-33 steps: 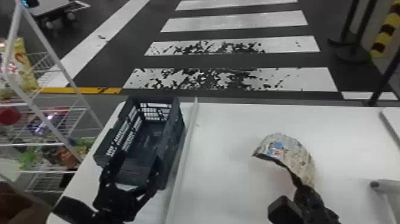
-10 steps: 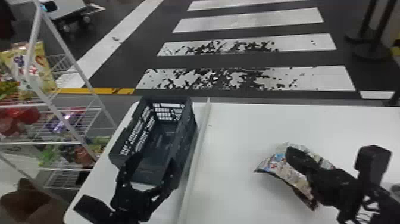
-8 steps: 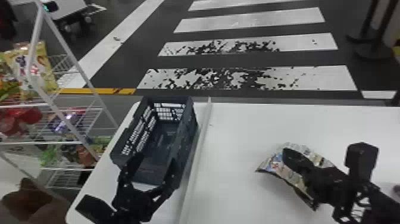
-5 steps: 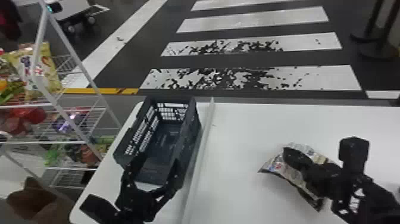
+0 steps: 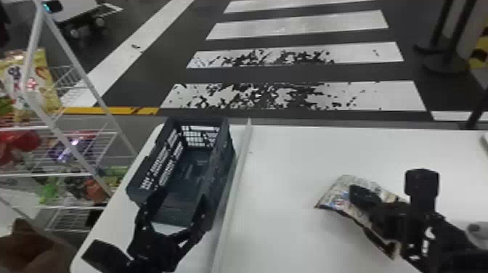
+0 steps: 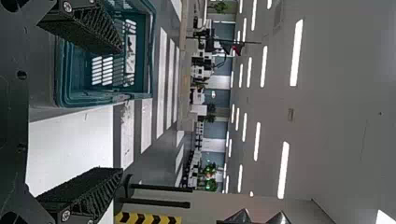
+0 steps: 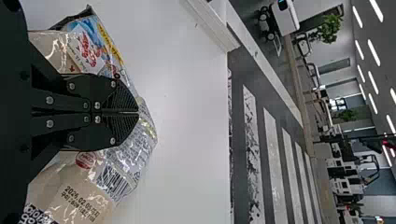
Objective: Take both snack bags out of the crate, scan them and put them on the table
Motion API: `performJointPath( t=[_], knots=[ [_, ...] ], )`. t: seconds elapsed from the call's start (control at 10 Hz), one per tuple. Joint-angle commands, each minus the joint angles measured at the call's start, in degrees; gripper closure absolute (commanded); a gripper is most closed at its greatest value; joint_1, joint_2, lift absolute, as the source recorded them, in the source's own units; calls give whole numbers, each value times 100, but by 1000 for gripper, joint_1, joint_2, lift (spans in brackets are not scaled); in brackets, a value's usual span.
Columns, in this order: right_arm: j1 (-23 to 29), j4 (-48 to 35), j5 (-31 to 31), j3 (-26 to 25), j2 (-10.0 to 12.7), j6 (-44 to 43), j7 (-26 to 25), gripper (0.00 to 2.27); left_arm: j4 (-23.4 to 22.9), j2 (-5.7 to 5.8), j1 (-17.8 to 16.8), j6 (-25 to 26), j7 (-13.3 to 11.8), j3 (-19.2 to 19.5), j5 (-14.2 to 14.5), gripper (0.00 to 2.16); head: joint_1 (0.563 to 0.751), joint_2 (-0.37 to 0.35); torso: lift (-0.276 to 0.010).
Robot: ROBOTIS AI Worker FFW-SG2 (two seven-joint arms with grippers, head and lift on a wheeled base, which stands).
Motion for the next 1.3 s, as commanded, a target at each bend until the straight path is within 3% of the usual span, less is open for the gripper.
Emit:
performJointPath(
  t=[0.0,0.4,0.5,0.7,0.9,1.0,1.2],
  knots=[
    [162,-126,41,-87,5,130,-117,2260,0,8,-9,-10,0,-7,0,103,695,225,-92],
    [768,-1102,23,-52,5,482,-266,2260,17,26,-35,8,-9,-51,-9,103,695,203,-92],
    [865,-1462,-38,-35,5,921,-266,2260,17,26,-44,8,-9,-69,-9,103,695,207,-92],
    [971,-1857,-276,-61,5,798,-284,2260,17,26,-35,-10,-9,-69,-9,103,695,218,-92],
    [830,-1761,-548,-334,5,412,-468,2260,0,26,9,-45,-17,-25,-9,103,695,217,-92],
    [733,-1550,-530,-483,5,253,-794,2260,0,26,18,-45,-17,-16,-9,103,695,207,-92],
    [566,-1128,-82,-729,5,253,-1286,2260,9,17,18,-45,-17,-16,-9,103,695,138,-92]
  ],
)
